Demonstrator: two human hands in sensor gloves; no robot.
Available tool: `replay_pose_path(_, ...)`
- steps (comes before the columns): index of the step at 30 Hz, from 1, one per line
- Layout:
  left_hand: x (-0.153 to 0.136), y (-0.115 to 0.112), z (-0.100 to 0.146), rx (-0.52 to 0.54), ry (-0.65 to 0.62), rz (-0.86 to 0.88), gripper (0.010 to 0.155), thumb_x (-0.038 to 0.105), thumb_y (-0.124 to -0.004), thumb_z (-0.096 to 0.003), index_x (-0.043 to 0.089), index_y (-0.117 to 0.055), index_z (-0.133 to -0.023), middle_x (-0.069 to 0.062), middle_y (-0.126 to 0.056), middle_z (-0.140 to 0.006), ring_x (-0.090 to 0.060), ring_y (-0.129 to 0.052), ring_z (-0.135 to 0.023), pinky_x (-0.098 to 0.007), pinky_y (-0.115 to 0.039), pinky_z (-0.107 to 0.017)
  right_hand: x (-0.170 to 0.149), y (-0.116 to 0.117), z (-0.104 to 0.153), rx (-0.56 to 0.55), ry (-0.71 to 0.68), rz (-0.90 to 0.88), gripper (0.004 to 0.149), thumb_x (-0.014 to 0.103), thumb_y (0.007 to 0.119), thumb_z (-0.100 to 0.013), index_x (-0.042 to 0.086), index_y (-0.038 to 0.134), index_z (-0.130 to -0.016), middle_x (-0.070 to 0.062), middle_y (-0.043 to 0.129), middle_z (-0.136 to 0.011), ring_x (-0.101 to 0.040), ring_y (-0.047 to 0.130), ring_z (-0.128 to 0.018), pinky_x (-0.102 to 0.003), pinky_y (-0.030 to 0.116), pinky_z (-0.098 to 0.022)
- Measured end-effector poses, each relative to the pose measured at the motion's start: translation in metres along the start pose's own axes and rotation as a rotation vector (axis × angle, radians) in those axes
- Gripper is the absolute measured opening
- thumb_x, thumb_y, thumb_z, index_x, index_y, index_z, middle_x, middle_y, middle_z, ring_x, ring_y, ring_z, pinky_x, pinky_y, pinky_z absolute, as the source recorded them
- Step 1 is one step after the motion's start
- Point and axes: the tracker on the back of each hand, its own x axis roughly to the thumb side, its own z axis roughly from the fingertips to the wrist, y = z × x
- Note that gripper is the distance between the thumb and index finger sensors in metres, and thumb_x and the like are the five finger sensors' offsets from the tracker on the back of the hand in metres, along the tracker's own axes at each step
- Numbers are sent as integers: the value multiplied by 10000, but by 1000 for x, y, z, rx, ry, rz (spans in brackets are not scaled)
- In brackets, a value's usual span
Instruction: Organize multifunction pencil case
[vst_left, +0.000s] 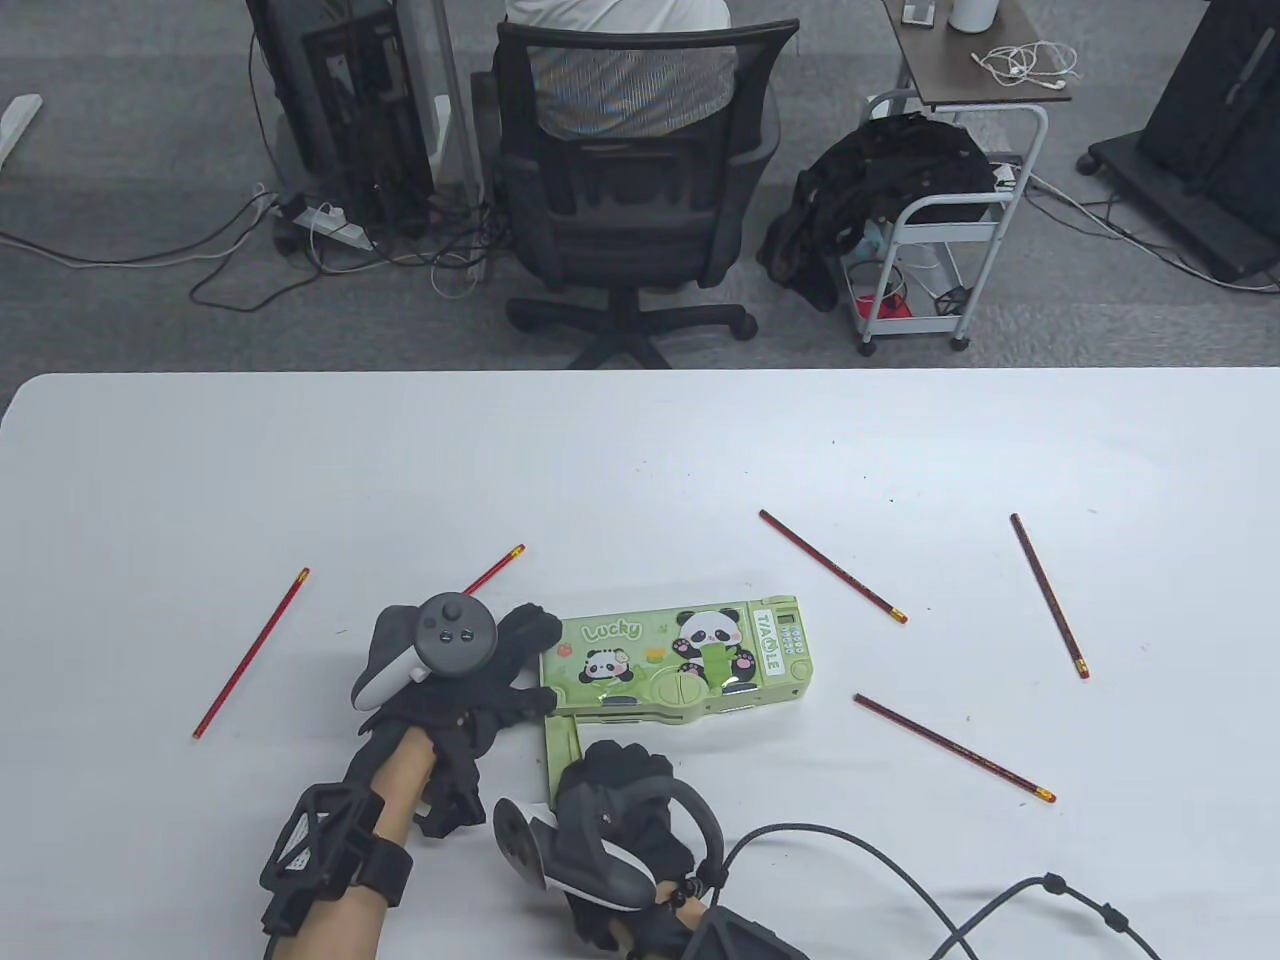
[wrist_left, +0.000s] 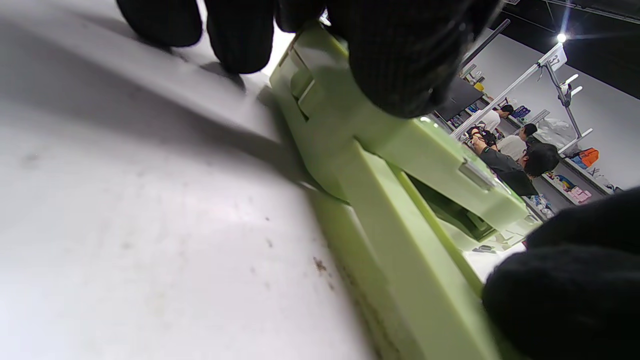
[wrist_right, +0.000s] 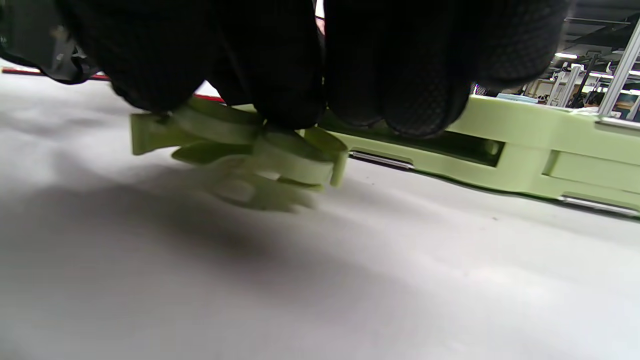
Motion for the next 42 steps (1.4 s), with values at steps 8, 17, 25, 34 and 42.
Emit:
replay_pose_path(8,0,0,0,-2,1,-2,747,344,-832,-521,231,-426,-1138,-130,-370,-1253,-401,-672,-1093,-645,-583,-723,-3,1,-1,-34,-6,-1,475,444,823,-470,131,888,-821,-204,845,-872,-441,928,-688,-580,804,-554)
replay_pose_path(17,0,0,0,-2,1,0,746,343,-833,-521,232,-426,-1137,-130,-369,-1253,-400,-672,-1094,-646,-582,-723,-10,-3,0,-77,16,-80,634,495,740,-495,27,790,-920,-286,758,-928,-506,863,-740,-623,757,-574)
replay_pose_path(25,0,0,0,-2,1,1,744,342,-832,-522,236,-427,-1137,-128,-369,-1253,-398,-671,-1094,-643,-582,-724,-8,14,-4,142,-8,-135,1091,593,629,-450,-232,271,-1067,-542,175,-1013,-798,312,-879,-814,389,-631)
replay_pose_path(34,0,0,0,-2,2,3,743,342,-832,-522,235,-428,-1137,-128,-370,-1254,-395,-672,-1095,-642,-582,-725,-4,24,-6,225,2,-158,1151,587,618,-455,-298,139,-1014,-599,69,-935,-834,206,-838,-836,321,-604)
replay_pose_path(42,0,1,0,-6,4,3,742,338,-833,-523,236,-428,-1136,-125,-371,-1253,-395,-671,-1096,-643,-584,-724,-6,25,-5,248,31,-180,1140,571,625,-491,-305,105,-1002,-606,23,-916,-839,179,-826,-838,305,-598)
